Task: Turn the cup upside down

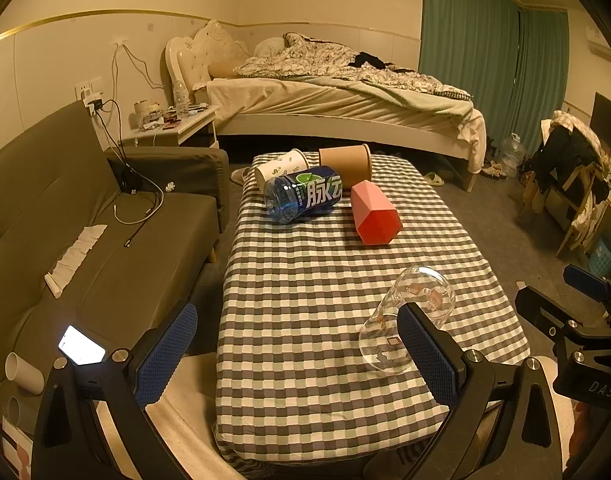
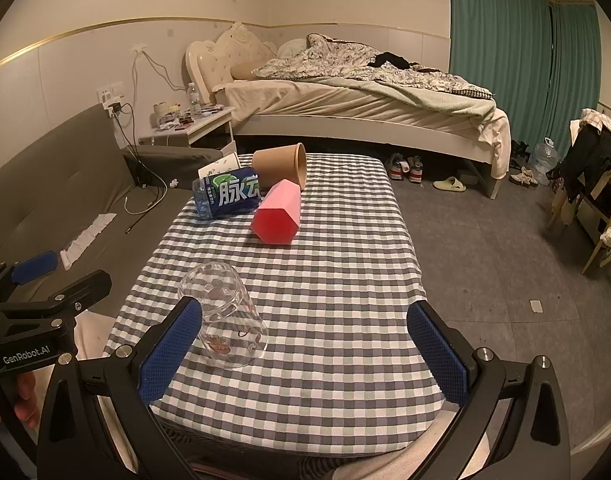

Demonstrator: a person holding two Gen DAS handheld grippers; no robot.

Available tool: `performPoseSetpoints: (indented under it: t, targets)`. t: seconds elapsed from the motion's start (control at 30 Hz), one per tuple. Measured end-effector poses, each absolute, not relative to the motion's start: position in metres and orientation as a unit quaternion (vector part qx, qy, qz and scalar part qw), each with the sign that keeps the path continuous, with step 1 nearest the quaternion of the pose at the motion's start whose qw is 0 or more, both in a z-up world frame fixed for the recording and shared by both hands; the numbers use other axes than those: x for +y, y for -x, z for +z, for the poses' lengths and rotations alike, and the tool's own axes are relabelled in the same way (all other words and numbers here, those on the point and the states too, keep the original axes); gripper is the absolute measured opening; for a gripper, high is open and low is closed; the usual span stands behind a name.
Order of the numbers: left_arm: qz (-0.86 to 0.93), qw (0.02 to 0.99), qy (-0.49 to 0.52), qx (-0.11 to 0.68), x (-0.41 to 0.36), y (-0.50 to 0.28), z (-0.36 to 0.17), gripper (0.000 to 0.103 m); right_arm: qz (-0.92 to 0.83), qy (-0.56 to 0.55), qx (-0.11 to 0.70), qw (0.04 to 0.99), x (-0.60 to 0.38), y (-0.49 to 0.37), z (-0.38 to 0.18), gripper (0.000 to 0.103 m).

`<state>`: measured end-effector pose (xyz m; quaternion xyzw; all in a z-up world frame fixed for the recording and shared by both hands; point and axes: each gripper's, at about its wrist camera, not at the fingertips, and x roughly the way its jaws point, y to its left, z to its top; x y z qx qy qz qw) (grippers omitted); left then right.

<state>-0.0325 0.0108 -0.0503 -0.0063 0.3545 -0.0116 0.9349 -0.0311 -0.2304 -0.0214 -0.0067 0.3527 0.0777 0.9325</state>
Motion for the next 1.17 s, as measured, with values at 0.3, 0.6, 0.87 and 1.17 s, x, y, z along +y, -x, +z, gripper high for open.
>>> performPoseSetpoints:
  t: [0.3, 0.6, 0.87, 1.17]
  targets:
    - [-0.013, 0.935, 0.008, 0.355, 0.0103, 0.0323, -0.0506, 0.103, 0.077, 0.006, 0.354, 0.932, -0.2308, 0.0306, -0.0225, 0.103]
    - [-0.012, 0.935, 0.006, 0.354, 0.0085, 0.0338, -0.0524, 0.103, 0.079, 0.011, 0.353, 0.932, -0.2278, 0.0291, -0.0224, 0.103]
    - [-0.013, 0.935, 0.007, 0.354, 0.0089, 0.0336, -0.0522, 0.103, 0.080, 0.012, 0.353, 0.932, -0.2268, 0.0286, -0.0215, 0.103]
    - [-0.013, 0.935, 0.007, 0.355, 0.0083, 0.0332, -0.0546, 0.103, 0.079, 0.013, 0.354, 0.932, -0.2261, 0.0282, -0.0212, 0.103]
